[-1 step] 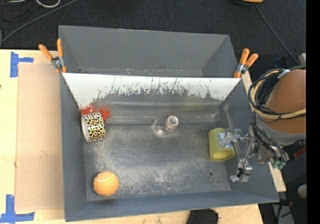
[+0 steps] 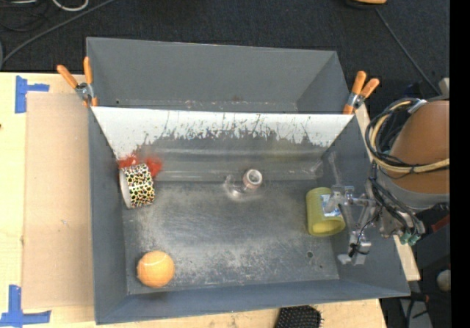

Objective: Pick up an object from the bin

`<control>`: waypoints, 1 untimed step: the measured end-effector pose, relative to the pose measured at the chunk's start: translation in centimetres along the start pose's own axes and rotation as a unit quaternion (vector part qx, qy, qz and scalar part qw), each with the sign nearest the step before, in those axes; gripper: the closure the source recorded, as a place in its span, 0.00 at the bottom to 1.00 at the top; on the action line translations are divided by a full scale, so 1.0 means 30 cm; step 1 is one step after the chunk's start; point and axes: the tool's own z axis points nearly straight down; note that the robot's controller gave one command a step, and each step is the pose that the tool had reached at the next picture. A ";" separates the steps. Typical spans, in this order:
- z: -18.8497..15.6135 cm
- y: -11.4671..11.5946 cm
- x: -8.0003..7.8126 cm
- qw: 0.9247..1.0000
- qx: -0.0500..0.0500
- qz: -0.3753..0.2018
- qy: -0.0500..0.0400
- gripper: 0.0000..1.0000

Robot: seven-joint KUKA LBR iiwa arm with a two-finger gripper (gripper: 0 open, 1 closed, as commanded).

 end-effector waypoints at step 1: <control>0.044 -0.065 -0.171 0.995 0.000 0.100 0.000 0.00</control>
Offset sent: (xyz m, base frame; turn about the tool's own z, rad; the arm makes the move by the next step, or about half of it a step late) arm 0.0624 -0.0041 -0.0203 0.1250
